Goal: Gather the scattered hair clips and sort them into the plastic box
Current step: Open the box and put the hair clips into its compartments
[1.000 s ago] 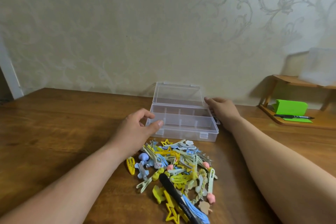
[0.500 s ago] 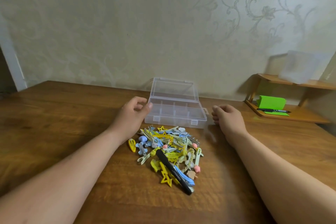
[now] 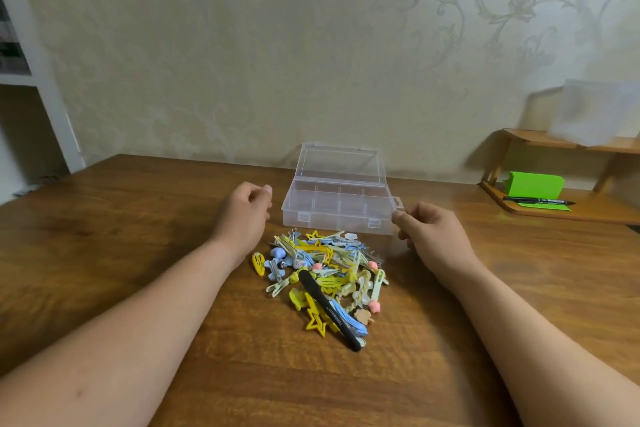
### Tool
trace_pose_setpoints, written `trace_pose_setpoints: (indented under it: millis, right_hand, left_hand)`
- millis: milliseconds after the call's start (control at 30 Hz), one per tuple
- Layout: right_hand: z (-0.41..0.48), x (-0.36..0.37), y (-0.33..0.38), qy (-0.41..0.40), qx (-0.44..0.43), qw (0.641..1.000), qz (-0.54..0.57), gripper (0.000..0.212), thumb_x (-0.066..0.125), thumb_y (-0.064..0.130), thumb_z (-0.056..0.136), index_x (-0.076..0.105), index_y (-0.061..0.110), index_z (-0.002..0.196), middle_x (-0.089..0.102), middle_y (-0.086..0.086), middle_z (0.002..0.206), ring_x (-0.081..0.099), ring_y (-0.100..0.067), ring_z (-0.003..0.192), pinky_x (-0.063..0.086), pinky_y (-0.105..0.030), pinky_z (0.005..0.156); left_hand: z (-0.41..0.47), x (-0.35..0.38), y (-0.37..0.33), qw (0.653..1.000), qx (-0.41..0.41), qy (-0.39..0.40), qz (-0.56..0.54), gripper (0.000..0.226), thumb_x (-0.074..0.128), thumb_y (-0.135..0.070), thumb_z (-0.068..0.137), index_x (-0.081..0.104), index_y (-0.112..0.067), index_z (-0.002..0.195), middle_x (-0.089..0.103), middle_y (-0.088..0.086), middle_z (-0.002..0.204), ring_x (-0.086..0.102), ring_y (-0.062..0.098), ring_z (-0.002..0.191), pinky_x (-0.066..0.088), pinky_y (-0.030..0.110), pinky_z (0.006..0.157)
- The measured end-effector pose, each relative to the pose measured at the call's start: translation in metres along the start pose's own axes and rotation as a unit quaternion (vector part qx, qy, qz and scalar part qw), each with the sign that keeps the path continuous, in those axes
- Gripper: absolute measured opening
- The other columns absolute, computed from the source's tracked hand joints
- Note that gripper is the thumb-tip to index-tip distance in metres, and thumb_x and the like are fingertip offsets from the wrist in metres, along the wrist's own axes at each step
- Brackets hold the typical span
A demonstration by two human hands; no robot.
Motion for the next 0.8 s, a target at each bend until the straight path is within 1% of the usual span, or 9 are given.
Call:
trace_pose_setpoints:
  millis: [133,200,233,333,400,467,667,800]
  right_hand:
    - [-0.006,0.006,0.001,0.038,-0.007,0.999,-0.039,0.026,0.069,0.041,0.1,0.075,0.019,0.088,0.076,-0.001,0.078,0.06,-0.004,0.058,0.049,-0.019,0.055]
    - [-0.009,0.007,0.003,0.066,-0.004,0.996,-0.053,0.027,0.068,0.043,0.101,0.076,0.021,0.088,0.076,0.001,0.076,0.062,0.0,0.054,0.049,-0.014,0.05]
    - [-0.01,0.007,0.005,0.079,-0.004,0.995,-0.068,0.027,0.067,0.044,0.101,0.076,0.022,0.088,0.076,0.003,0.076,0.064,0.0,0.055,0.049,-0.015,0.052]
    - [-0.012,0.006,0.009,0.107,-0.008,0.986,-0.13,0.025,0.065,0.045,0.101,0.076,0.027,0.088,0.076,0.007,0.076,0.069,-0.004,0.065,0.055,-0.023,0.063]
    - [-0.012,0.007,0.011,0.122,-0.007,0.979,-0.161,0.022,0.065,0.044,0.101,0.076,0.029,0.089,0.076,0.009,0.079,0.071,-0.007,0.072,0.06,-0.029,0.071]
    - [-0.012,0.007,0.015,0.141,-0.002,0.973,-0.182,0.019,0.066,0.045,0.1,0.076,0.03,0.093,0.076,0.011,0.085,0.071,-0.008,0.079,0.062,-0.033,0.078]
    - [-0.015,0.013,0.022,0.159,0.003,0.959,-0.233,0.024,0.07,0.052,0.096,0.075,0.029,0.094,0.075,0.008,0.089,0.069,-0.011,0.084,0.061,-0.037,0.079]
    - [-0.016,0.018,0.025,0.163,0.002,0.951,-0.262,0.022,0.074,0.05,0.093,0.073,0.028,0.094,0.073,0.008,0.089,0.067,-0.01,0.084,0.055,-0.029,0.069]
  left_hand:
    - [0.001,-0.003,0.003,1.0,0.014,0.001,0.005,0.02,0.055,-0.029,0.109,0.067,-0.016,0.101,0.073,0.004,0.102,0.069,0.022,0.093,0.053,0.039,0.082]
    - [0.001,-0.004,0.002,1.0,0.017,0.007,0.013,0.018,0.056,-0.027,0.109,0.067,-0.016,0.101,0.074,0.004,0.101,0.069,0.022,0.093,0.053,0.039,0.081]
    - [0.0,-0.004,0.002,1.0,0.017,0.011,0.017,0.018,0.056,-0.026,0.109,0.067,-0.015,0.101,0.074,0.003,0.101,0.069,0.022,0.093,0.053,0.04,0.081]
    - [-0.003,-0.004,0.0,0.999,0.017,0.023,0.024,0.019,0.056,-0.024,0.108,0.068,-0.013,0.099,0.074,0.004,0.098,0.069,0.025,0.093,0.054,0.044,0.085]
    - [-0.004,-0.003,-0.001,0.999,0.018,0.027,0.024,0.022,0.056,-0.025,0.109,0.068,-0.011,0.097,0.074,0.006,0.096,0.068,0.025,0.093,0.052,0.043,0.084]
    - [-0.006,-0.004,-0.003,0.999,0.016,0.027,0.017,0.027,0.055,-0.027,0.11,0.069,-0.009,0.095,0.073,0.007,0.096,0.067,0.025,0.093,0.051,0.041,0.082]
    - [-0.006,-0.004,-0.004,0.999,0.021,0.035,0.019,0.032,0.055,-0.032,0.109,0.071,-0.01,0.092,0.073,0.011,0.094,0.067,0.028,0.093,0.052,0.045,0.087]
    - [-0.007,-0.003,-0.003,0.998,0.023,0.043,0.028,0.032,0.056,-0.033,0.109,0.072,-0.012,0.09,0.073,0.014,0.093,0.067,0.03,0.094,0.054,0.047,0.089]
Point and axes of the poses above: each hand's wrist, its own z-axis towards the middle knuckle, its own x-axis out of the palm, y = z × x, the point moved 3 cm from there along z, towards the middle knuckle
